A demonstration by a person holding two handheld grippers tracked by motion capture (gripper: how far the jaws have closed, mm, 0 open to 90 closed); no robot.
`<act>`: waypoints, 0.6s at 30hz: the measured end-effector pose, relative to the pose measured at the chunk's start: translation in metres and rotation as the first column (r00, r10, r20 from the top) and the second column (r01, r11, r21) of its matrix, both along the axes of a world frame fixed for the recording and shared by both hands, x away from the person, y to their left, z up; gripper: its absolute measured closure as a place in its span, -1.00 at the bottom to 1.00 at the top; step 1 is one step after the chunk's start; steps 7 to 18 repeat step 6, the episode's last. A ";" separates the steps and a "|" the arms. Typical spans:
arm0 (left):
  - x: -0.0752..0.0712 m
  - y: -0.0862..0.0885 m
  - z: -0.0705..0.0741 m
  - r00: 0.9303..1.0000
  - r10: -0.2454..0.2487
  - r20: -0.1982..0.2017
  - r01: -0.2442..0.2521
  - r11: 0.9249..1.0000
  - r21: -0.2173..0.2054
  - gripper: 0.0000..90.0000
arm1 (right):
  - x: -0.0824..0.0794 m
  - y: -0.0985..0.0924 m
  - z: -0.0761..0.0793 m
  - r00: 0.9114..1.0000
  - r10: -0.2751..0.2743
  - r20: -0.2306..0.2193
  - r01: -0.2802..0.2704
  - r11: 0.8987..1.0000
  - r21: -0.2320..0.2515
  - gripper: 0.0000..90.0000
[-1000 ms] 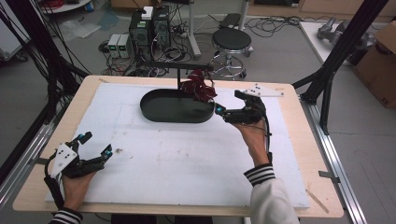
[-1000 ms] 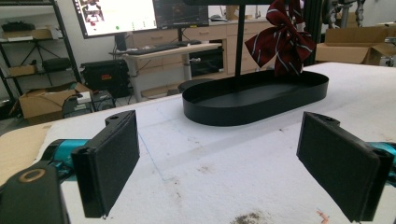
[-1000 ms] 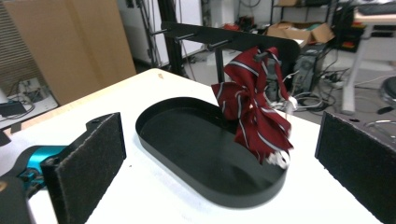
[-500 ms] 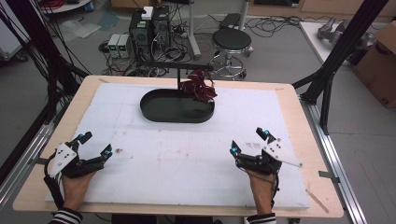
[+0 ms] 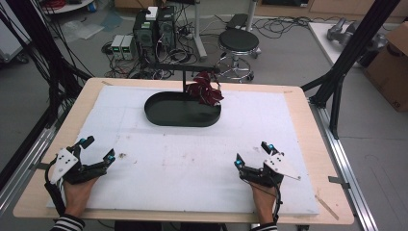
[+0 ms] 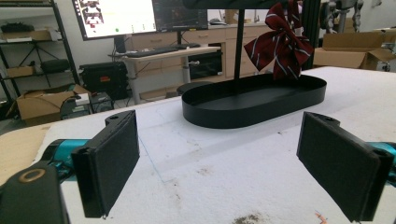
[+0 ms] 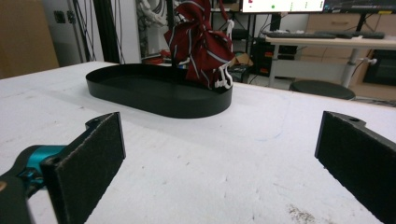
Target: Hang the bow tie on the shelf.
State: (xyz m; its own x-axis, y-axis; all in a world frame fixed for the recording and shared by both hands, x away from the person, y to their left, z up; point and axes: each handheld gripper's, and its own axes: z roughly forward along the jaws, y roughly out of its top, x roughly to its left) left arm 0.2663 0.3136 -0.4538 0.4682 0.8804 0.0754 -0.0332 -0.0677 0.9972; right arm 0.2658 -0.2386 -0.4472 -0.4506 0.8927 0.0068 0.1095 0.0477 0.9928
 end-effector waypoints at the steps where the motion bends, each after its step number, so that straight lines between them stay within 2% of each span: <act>1: 0.000 0.000 0.000 1.000 0.000 -0.001 0.000 1.000 -0.004 -0.70 | 0.000 0.000 -0.001 1.000 -0.003 0.000 0.003 1.000 -0.002 -0.99; 4: 0.000 0.000 0.000 1.000 -0.002 -0.004 0.002 1.000 -0.006 -0.70 | -0.001 -0.001 -0.002 1.000 -0.004 0.004 0.004 1.000 0.009 -0.99; 5: 0.001 0.000 0.000 1.000 -0.002 -0.004 0.002 1.000 -0.007 -0.70 | 0.000 -0.001 -0.003 1.000 -0.010 -0.006 0.010 1.000 0.002 -0.99; 18: 0.001 0.000 0.000 1.000 -0.002 -0.003 0.002 1.000 -0.011 -0.70 | 0.000 -0.001 -0.003 1.000 -0.011 -0.005 0.011 1.000 0.004 -0.99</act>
